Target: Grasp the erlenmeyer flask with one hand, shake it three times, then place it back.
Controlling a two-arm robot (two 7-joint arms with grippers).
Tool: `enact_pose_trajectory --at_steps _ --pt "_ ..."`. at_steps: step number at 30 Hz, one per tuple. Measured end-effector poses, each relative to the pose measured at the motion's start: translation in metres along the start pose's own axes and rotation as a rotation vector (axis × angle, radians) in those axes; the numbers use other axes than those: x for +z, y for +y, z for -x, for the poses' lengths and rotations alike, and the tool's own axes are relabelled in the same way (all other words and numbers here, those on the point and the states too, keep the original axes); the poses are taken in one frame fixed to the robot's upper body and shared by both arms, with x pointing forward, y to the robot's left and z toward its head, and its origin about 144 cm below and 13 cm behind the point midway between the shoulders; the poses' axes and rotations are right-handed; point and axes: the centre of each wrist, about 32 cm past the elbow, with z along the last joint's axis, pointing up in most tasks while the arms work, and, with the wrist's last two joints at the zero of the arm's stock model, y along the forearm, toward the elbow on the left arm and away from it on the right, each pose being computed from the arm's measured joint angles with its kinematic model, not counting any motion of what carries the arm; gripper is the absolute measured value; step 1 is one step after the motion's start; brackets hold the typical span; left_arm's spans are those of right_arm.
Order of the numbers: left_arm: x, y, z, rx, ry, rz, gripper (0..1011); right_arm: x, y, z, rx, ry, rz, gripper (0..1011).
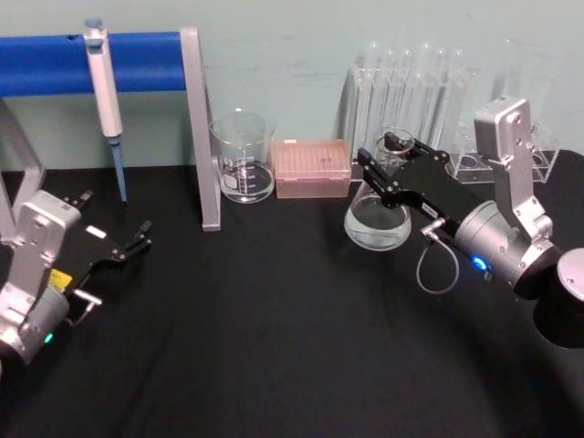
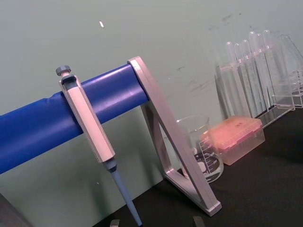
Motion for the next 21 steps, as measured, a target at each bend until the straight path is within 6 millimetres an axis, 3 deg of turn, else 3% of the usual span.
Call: enact_pose_trajectory --at_steps 21 --pt "0.0 0.0 0.0 0.0 0.0 0.0 1001 0.004 0.002 0.016 0.171 0.01 -0.031 458"
